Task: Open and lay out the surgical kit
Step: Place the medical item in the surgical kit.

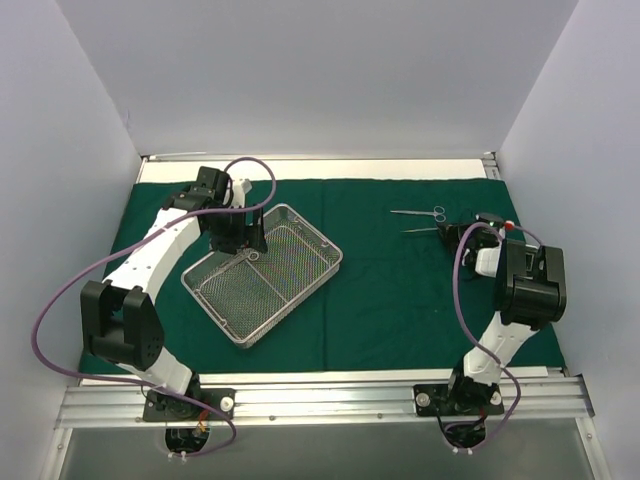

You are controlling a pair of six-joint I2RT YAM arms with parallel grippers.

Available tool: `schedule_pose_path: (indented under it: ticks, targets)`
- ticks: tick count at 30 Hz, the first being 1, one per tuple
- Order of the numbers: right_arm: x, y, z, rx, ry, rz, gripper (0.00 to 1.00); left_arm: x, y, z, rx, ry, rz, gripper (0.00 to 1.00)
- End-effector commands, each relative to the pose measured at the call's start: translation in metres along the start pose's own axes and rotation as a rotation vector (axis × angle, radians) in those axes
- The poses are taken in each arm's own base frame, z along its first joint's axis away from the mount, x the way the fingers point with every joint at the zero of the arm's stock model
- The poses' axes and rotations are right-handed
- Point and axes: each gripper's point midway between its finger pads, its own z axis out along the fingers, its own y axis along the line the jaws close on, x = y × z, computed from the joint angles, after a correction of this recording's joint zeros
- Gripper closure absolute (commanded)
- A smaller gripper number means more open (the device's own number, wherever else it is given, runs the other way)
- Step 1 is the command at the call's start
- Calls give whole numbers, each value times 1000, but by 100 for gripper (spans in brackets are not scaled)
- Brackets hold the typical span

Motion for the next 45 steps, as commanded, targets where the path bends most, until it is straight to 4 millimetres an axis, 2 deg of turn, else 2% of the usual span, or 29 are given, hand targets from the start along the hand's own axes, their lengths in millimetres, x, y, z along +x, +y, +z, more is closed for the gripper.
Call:
schedule_pose_path:
  ticks: [1, 7, 23, 32, 36, 43, 45]
  targets:
    - [-6, -5, 6, 17, -17, -33, 100, -14, -5, -4, 30, -37, 22, 6]
    - [-4, -15, 12, 23, -7, -17, 100, -14, -4, -3, 29, -30, 19, 6]
    - [-11, -25, 23, 26, -20, 56, 98, -13, -1, 2, 30, -20, -1, 6]
    - [-7, -31, 24, 42, -6, 74, 81, -14, -1, 5, 31, -9, -4, 6]
    - [-7, -32, 20, 64, -5, 67, 66, -14, -1, 6, 32, -9, -4, 6]
    - [-6, -41, 8, 175, -11, 25, 53, -14, 0, 7, 29, -5, -8, 6]
    - [-12, -37, 7, 188, -31, 7, 48, -14, 1, 6, 26, -9, -9, 6]
